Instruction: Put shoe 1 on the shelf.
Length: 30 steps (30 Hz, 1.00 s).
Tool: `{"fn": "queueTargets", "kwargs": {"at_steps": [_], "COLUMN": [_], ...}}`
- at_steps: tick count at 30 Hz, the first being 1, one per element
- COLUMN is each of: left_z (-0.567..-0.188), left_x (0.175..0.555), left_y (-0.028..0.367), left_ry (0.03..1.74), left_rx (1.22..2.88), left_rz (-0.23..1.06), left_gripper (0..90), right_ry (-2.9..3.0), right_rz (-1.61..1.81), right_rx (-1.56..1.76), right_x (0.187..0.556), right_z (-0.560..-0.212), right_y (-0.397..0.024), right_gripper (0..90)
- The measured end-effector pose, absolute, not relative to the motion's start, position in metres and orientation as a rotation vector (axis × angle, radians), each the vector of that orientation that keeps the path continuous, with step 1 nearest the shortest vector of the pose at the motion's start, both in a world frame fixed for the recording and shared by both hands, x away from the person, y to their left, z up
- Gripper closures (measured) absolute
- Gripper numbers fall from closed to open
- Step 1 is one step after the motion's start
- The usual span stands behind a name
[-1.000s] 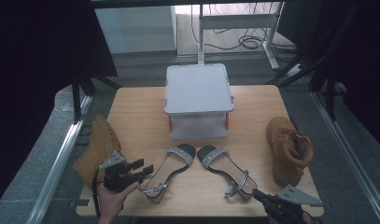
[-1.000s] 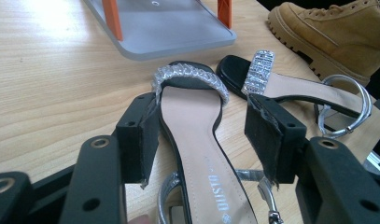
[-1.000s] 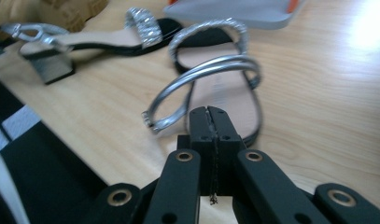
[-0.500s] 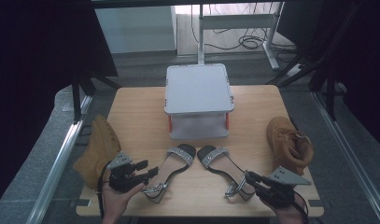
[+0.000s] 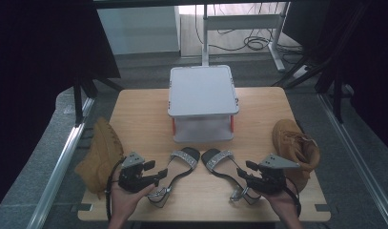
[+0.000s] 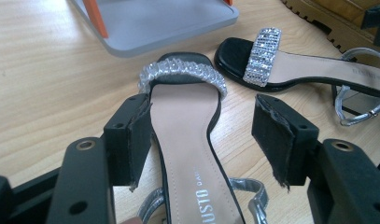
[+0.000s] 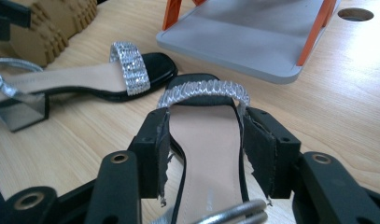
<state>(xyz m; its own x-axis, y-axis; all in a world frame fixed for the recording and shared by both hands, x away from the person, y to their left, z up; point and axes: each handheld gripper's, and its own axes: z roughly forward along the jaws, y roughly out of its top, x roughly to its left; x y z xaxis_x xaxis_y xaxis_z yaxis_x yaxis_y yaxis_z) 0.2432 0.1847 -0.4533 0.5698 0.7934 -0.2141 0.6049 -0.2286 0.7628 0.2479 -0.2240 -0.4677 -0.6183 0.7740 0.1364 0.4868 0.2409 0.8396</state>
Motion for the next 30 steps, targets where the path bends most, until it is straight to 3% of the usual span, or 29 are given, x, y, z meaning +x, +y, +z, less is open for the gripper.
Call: {"fn": "queueTargets", "kwargs": {"at_steps": [9,30], "left_z": [-0.459,-0.490], "left_x": [0.251,0.281], "left_y": [0.165,0.135], "left_ry": [1.159,1.265], "left_rx": [2.088,2.366], "left_rz": [0.261,0.191], "left_gripper": [35.8,31.1], "right_ry": [2.215,2.220], "right_rz": [1.298,1.258], "right_rx": [1.176,1.193], "right_x": [0.242,0.238], "right_z": [-0.473,-0.481], "right_y": [-0.227,-0.228], "right_gripper": [46.6,46.1]}}
